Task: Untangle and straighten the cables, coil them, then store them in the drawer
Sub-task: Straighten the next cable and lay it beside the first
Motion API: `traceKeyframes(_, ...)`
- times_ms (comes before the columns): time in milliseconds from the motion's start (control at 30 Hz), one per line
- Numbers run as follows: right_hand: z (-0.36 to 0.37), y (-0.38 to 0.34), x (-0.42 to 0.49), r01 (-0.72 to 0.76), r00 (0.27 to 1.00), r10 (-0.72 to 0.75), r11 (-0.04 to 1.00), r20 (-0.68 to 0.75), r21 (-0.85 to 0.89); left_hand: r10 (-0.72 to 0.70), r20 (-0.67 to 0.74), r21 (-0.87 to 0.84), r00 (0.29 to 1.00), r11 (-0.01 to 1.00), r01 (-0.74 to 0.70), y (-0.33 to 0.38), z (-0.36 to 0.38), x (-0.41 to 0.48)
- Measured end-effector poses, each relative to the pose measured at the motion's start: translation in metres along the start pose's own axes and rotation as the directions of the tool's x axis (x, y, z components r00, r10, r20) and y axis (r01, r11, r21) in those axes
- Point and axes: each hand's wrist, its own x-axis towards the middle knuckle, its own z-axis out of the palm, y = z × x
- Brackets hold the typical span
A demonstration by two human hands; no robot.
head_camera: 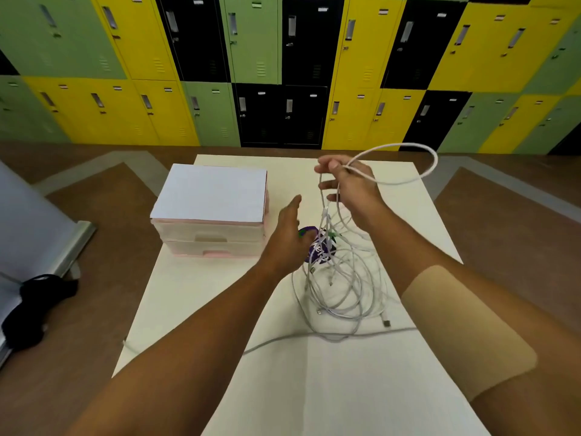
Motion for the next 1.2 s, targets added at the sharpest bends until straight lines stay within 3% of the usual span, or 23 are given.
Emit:
traceKeyframes(167, 0.002, -0.034, 0.018, 0.082, 0.997, -0.082, 0.988, -0.002, 0.129, -0.14, 0.28, 0.163, 0.95, 0.982, 0.097, -0.04, 0.02, -0.007)
traceKeyframes(233, 0.002, -0.045, 0.023, 0.117, 0.993, -0.12, 0.975, 0.007, 0.188, -0.165, 0.311, 0.168, 0.936, 0.979, 0.116, -0.062, 0.035, -0.003)
traceKeyframes(367, -0.001, -0.074, 0.032, 0.176, 0.977, -0.209, 0.907, 0.046, 0.383, -0.138, 0.291, 0.029, 0.947, 0.99, 0.136, -0.096, 0.062, 0.021)
traceKeyframes(433, -0.006, -0.09, 0.035, 0.199, 0.963, -0.262, 0.855, 0.067, 0.478, -0.093, 0.261, -0.079, 0.961, 0.99, 0.118, -0.074, 0.06, 0.026)
traceKeyframes(567, -0.017, -0.113, 0.037, 0.204, 0.932, -0.344, 0.757, 0.114, 0.62, -0.14, 0.093, -0.339, 0.986, 0.926, 0.164, -0.042, 0.049, 0.049)
traceKeyframes(667, -0.026, -0.113, 0.037, 0.17, 0.923, -0.352, 0.736, 0.155, 0.656, -0.243, 0.046, -0.289, 0.969, 0.925, 0.246, -0.037, 0.042, 0.068)
traceKeyframes(767, -0.03, -0.094, 0.035, 0.105, 0.949, -0.273, 0.748, 0.159, 0.656, -0.247, 0.003, -0.156, 0.969, 0.957, 0.244, -0.035, 0.035, 0.073)
traceKeyframes(967, -0.035, -0.039, 0.026, -0.097, 0.992, 0.038, 0.846, 0.122, 0.524, -0.264, -0.173, -0.33, 0.949, 0.923, 0.197, -0.016, 0.017, 0.07)
traceKeyframes(1100, -0.051, -0.005, 0.017, -0.213, 0.977, 0.194, 0.879, 0.087, 0.427, -0.263, -0.189, -0.466, 0.946, 0.872, 0.149, -0.013, 0.007, 0.064)
traceKeyframes(1133, -0.057, 0.002, 0.014, -0.25, 0.968, 0.233, 0.876, 0.09, 0.413, -0.281, -0.16, -0.551, 0.946, 0.821, 0.15, -0.01, 0.004, 0.062)
traceKeyframes(1200, -0.07, 0.016, 0.008, -0.325, 0.946, 0.3, 0.882, 0.124, 0.343, -0.332, -0.017, -0.801, 0.943, 0.569, 0.186, 0.0, -0.005, 0.058)
